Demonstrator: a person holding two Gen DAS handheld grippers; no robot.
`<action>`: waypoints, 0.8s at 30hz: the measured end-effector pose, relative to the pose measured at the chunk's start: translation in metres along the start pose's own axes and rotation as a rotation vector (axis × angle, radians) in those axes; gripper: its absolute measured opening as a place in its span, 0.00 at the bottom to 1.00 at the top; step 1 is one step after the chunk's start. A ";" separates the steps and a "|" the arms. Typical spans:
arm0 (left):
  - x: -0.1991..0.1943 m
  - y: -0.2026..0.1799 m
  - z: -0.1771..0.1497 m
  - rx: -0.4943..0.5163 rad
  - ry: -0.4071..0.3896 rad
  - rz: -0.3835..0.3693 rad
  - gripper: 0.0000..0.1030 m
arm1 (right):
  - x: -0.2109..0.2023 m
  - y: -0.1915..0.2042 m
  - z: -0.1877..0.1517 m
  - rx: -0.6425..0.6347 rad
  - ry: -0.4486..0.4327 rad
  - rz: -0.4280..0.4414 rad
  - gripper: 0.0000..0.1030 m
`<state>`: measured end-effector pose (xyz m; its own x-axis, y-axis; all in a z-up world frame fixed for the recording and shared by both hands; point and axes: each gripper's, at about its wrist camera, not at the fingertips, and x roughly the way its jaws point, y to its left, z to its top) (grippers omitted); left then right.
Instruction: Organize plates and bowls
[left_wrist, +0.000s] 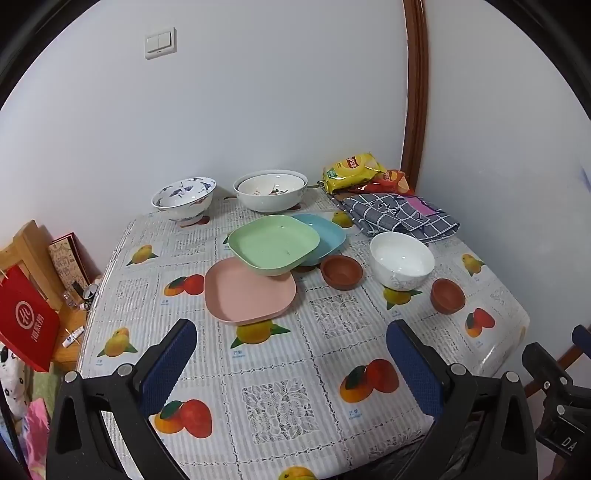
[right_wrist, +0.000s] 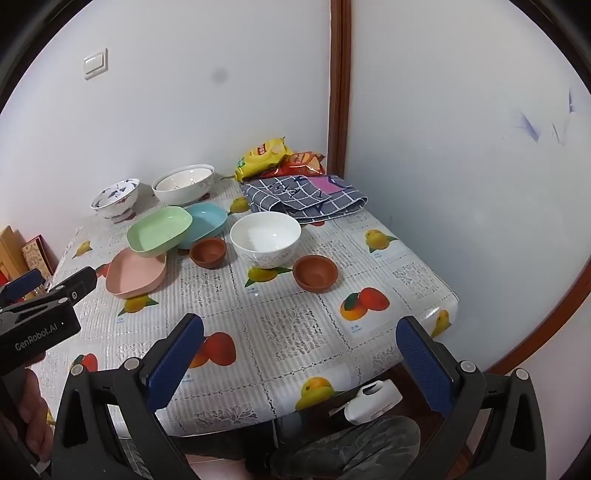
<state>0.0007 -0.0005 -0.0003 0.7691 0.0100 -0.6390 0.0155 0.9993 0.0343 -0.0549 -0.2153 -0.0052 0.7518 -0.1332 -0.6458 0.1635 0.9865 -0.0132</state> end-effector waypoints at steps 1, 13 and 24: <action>0.000 0.000 0.000 0.001 0.002 0.003 1.00 | 0.001 0.000 -0.001 -0.001 0.000 -0.002 0.99; -0.010 0.001 0.004 -0.005 -0.002 -0.001 1.00 | -0.004 0.004 -0.002 -0.003 -0.009 0.014 0.99; -0.011 0.004 0.000 -0.016 -0.001 -0.002 1.00 | -0.009 0.005 -0.001 -0.002 -0.020 0.026 0.99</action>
<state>-0.0083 0.0033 0.0068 0.7699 0.0078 -0.6381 0.0072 0.9998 0.0208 -0.0618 -0.2090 -0.0002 0.7682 -0.1096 -0.6308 0.1429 0.9897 0.0021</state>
